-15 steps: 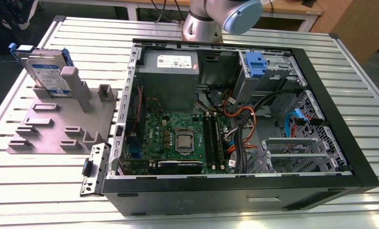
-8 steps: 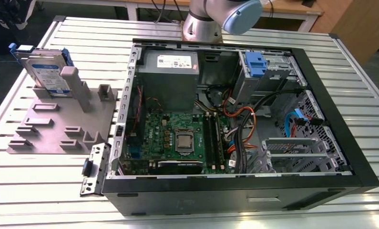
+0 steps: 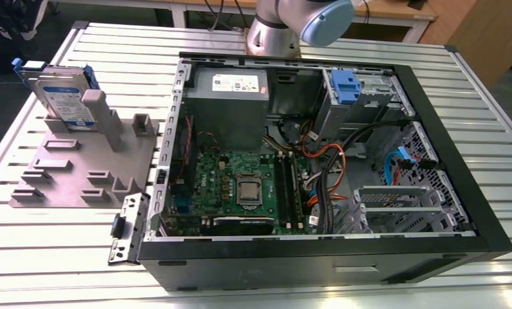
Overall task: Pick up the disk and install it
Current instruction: 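Reach for the disk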
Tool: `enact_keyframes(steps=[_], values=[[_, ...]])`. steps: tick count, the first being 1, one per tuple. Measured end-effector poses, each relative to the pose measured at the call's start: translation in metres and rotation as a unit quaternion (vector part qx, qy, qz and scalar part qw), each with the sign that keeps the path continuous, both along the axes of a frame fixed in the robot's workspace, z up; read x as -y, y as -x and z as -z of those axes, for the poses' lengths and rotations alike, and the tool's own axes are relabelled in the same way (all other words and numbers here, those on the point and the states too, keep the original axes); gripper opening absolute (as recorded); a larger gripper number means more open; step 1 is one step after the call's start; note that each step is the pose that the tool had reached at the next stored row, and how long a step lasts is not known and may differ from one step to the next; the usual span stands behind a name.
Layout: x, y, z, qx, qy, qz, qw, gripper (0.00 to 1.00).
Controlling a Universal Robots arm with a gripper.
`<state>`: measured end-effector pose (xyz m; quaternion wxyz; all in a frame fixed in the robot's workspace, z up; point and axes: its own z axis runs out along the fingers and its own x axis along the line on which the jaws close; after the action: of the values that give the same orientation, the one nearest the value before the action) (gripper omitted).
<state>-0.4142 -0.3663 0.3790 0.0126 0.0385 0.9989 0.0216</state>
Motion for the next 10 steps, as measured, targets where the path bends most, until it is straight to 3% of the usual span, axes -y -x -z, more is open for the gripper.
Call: enact_keyframes(steps=[4,7,10], values=[[-0.0032,0.0098,0.0035,-0.0001,-0.0001,0.0,1.0,0.11],[-0.0097,0.0135,0.0069,-0.0015,0.0,0.0,1.0,0.11],[-0.0116,0.0215,0.0102,-0.0021,0.0,0.0,1.0,0.11]])
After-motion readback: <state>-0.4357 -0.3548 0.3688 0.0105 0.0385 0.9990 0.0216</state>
